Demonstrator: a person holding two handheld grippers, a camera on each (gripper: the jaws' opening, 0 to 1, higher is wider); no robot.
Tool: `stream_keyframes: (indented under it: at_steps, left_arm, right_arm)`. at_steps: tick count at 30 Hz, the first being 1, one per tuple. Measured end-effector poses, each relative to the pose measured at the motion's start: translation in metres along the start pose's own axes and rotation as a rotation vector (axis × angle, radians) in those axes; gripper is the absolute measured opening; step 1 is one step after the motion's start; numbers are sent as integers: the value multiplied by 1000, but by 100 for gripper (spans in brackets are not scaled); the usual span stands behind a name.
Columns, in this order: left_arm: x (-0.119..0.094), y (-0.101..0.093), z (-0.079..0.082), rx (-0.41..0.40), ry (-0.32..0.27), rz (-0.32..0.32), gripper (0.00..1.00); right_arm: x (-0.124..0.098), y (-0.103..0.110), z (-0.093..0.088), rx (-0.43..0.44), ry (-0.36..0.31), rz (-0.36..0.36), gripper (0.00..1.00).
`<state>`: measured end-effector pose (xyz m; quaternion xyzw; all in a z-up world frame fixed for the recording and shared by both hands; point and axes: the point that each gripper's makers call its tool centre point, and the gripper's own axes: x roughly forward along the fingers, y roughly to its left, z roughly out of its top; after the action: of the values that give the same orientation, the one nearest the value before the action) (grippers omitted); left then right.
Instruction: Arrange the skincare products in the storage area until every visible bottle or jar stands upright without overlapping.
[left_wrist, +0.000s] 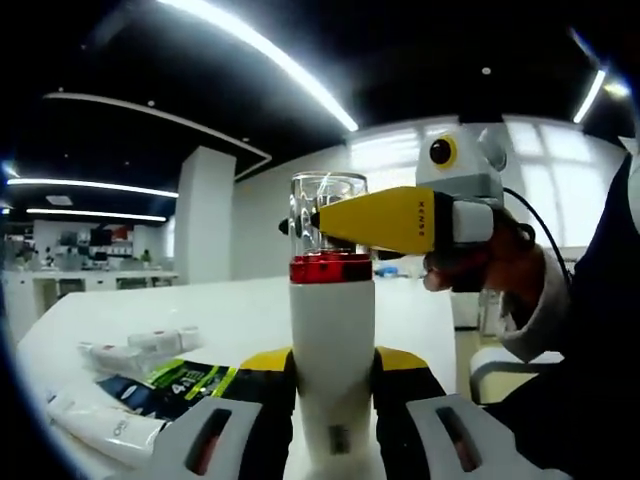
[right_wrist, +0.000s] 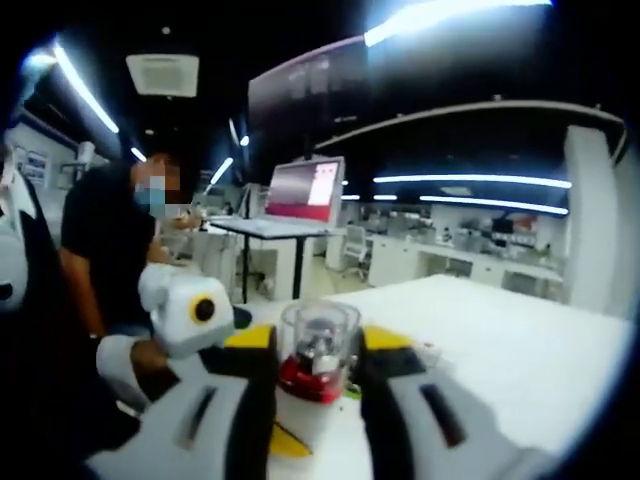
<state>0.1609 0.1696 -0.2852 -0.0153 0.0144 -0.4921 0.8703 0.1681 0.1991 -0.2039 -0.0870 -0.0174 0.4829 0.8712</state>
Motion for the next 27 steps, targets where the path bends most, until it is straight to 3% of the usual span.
stream_keyframes:
  at_steps: [10, 19, 27]
  left_arm:
    - [1, -1, 0, 1, -2, -15, 30]
    - [3, -2, 0, 5, 22, -6, 30]
    - [3, -2, -1, 4, 18, -9, 30]
  right_arm:
    - [1, 1, -1, -8, -27, 120, 32]
    - [7, 7, -15, -49, 21, 203, 35]
    - [6, 6, -17, 33, -8, 231, 34]
